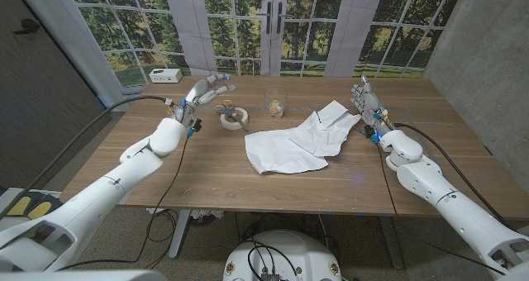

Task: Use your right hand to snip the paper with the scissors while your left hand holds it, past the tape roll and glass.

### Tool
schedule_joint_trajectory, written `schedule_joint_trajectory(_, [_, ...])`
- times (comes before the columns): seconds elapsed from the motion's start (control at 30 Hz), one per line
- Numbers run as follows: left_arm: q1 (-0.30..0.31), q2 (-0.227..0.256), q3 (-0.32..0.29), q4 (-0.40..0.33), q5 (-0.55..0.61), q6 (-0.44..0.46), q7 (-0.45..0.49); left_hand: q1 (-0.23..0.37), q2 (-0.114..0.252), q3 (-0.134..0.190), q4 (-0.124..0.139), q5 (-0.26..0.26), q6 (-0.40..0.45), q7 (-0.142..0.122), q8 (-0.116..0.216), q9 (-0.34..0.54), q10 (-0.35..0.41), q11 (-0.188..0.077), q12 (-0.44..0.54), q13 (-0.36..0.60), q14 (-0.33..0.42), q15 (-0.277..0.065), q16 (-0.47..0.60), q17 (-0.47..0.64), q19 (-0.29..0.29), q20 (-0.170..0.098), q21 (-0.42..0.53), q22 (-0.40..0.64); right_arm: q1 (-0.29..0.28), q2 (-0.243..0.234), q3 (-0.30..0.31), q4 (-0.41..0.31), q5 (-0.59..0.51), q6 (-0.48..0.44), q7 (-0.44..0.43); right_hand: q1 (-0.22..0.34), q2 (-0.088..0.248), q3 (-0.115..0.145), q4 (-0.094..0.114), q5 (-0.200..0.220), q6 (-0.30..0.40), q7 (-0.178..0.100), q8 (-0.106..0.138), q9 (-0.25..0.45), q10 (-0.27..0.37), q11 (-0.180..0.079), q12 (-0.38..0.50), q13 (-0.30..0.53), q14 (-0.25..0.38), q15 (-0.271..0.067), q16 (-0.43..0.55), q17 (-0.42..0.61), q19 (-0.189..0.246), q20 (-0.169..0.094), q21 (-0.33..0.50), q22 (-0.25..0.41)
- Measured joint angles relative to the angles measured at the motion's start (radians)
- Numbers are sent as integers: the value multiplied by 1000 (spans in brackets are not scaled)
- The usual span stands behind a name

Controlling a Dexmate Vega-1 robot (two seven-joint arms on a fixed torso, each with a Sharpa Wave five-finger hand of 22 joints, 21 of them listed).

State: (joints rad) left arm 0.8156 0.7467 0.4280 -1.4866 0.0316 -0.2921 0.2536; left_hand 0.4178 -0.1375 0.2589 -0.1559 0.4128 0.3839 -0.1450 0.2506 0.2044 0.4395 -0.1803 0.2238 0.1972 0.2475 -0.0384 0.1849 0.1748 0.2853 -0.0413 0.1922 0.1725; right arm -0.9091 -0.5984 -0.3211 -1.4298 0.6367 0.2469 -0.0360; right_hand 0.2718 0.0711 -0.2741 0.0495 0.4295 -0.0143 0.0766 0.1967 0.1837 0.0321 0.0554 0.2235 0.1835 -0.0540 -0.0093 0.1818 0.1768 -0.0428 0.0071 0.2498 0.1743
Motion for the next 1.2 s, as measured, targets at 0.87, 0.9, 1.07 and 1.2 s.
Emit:
schedule_joint_trajectory(0.87, [-25, 66, 19, -72, 150, 82, 15, 76, 18, 28, -11, 20, 38, -5, 5, 3, 10, -16, -2, 1, -8, -3, 0, 0, 0, 0, 0, 0, -16, -18, 16, -22, 7, -6, -9, 9, 2, -4, -4, 0, 0, 0, 0, 0, 0, 0, 0, 0, 0, 0, 0, 0, 0, 0, -10, 0])
schedule_joint_trajectory(0.9, [-26, 70, 19, -75, 154, 85, 15, 83, 14, 28, -11, 20, 46, -4, 6, 3, 12, -15, -1, 1, -8, -3, 0, 0, 0, 0, 0, 0, -17, -18, 17, -24, 7, -6, -11, 9, 2, -4, -4, 0, 0, 0, 0, 0, 0, 0, 0, 0, 0, 0, 0, 0, 0, 0, -10, 0])
schedule_joint_trajectory(1.07, [-30, 84, 20, -90, 177, 98, 11, 89, 8, 28, -11, 25, 73, 2, 9, 3, 24, -13, -1, 1, -1, -3, 0, 0, 0, 0, 0, 0, -23, -21, 19, -34, 4, -6, -16, 9, 2, 0, -8, 0, 0, 0, 0, 0, 0, 0, 0, 0, 0, 0, 0, 0, 0, 0, -10, 0])
schedule_joint_trajectory(1.2, [-31, 94, 20, -94, 192, 107, 8, 93, 4, 28, -12, 25, 73, 2, 9, 3, 29, -18, -1, 1, -1, -3, 0, 0, 0, 0, 0, 0, -28, -23, 20, -43, 3, -6, -19, 9, 2, 0, -8, 0, 0, 0, 0, 0, 0, 0, 0, 0, 4, -4, 0, 0, 0, 0, -17, 0])
